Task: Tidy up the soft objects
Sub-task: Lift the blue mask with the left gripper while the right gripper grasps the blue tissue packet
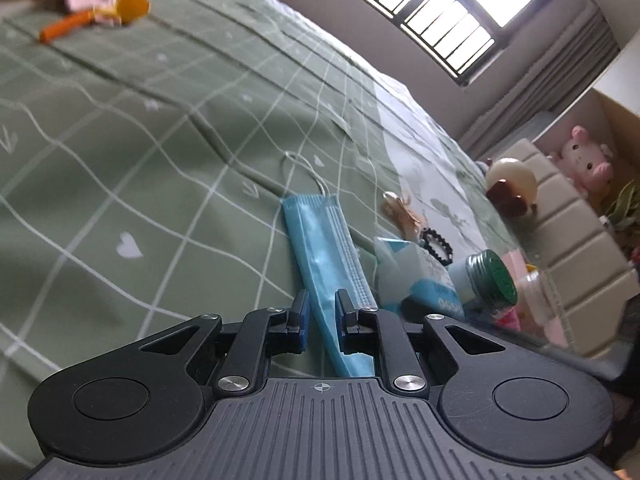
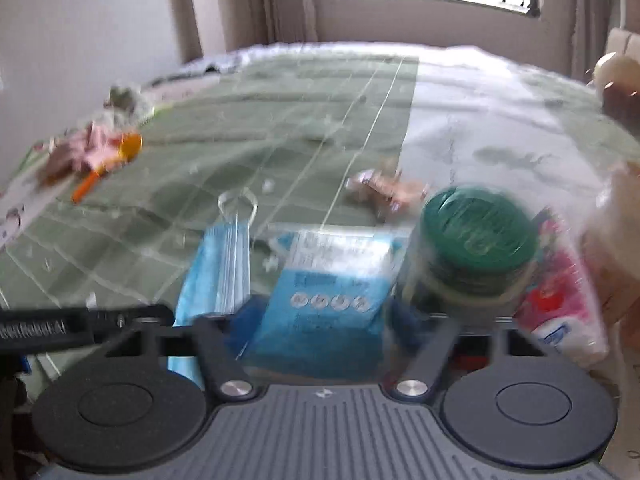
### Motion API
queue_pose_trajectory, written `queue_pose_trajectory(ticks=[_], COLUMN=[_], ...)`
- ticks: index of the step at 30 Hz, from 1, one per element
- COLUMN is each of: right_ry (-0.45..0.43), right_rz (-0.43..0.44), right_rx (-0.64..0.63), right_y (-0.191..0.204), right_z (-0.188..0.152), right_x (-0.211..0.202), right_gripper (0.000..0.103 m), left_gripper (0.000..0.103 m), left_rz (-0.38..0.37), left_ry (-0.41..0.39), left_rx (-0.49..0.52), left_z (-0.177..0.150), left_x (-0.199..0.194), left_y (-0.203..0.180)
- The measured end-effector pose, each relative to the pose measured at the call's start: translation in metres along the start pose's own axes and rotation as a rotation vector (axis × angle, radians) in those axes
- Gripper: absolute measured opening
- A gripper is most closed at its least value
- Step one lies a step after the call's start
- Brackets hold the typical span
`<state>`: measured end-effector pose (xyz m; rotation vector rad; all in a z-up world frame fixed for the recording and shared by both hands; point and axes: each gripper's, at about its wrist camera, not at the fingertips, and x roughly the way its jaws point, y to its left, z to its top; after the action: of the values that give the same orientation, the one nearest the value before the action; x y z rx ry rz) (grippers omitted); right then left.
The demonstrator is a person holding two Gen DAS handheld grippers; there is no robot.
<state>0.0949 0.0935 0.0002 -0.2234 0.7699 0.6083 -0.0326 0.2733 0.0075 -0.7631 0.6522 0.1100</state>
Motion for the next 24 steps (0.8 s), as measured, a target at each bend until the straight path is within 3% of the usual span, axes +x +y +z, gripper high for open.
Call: queue_pose_trajectory(ticks=[6,15,20,24], right_ry=[-0.014,-0.052,-0.091,-0.071], right_rz=[0.082,0.081,0.071,0.069], right_rx=[-0.027,-0.031,-0.065,-0.125], right_y=[-0.002,-0.014,-0.022,-0.019], right_z=[-0.018,-0.031,-0.034,-0.039], right_x=[-0.012,-0.03,-0.054,-0.052], right_gripper=[0.055,0.053,0.052,0.052], left_gripper=[0.016,0.013,0.012,0.012], left_rz=[-0.076,-0.097,-0.095,-0.018], left_ry=[0.069,0.121,0.193,0.236], left_rx=[-0.024,0.054,0.197,0.484], left_z=[0.006,0.019,0.021,0.011], left_x=[0.03,0.065,0.07,0.052], left_y=[0.005,-0.017,-0.039,-0.066])
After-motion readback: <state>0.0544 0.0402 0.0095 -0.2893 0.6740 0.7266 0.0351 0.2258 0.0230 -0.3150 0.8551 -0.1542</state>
